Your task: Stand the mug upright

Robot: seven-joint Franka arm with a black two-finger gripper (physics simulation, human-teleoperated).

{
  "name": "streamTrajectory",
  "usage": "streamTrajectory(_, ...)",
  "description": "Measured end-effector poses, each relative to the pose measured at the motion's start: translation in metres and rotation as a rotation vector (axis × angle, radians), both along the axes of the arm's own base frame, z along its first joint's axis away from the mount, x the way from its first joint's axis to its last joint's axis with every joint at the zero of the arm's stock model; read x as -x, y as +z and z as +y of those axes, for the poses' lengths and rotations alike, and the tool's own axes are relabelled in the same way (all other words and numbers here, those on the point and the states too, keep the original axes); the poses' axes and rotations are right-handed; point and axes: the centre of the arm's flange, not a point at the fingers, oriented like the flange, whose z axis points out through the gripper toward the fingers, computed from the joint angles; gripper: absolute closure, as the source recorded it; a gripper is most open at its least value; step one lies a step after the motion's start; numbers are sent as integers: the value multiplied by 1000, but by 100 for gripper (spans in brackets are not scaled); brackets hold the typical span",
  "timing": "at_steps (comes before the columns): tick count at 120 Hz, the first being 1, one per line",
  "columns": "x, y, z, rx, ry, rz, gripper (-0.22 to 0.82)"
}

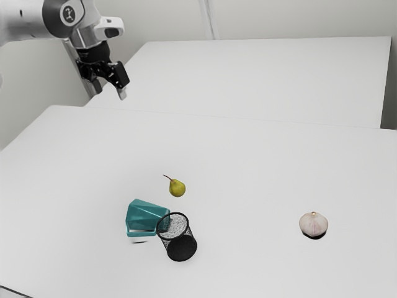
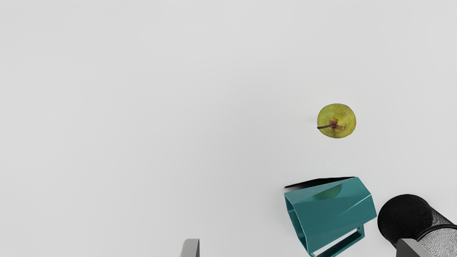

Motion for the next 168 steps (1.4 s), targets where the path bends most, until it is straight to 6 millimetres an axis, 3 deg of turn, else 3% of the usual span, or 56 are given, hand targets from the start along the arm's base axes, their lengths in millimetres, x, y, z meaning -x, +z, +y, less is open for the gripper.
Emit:
streamTrajectory(8, 0, 1, 5, 8, 7, -6, 0)
streamTrajectory(16, 1, -11, 19, 39, 40, 13, 0)
streamTrajectory(38, 20, -60, 107, 240, 240, 62, 0)
streamTrajectory(47, 31, -81, 131, 339, 298, 74, 0)
streamTrajectory(81, 121, -186, 168, 619, 457, 135, 0)
streamTrajectory(96, 134, -214, 167, 677, 467, 131, 0)
streamTrajectory(128, 153, -276, 114, 754, 389, 196, 0)
streamTrajectory(168, 166, -311, 125, 786, 421, 166, 0)
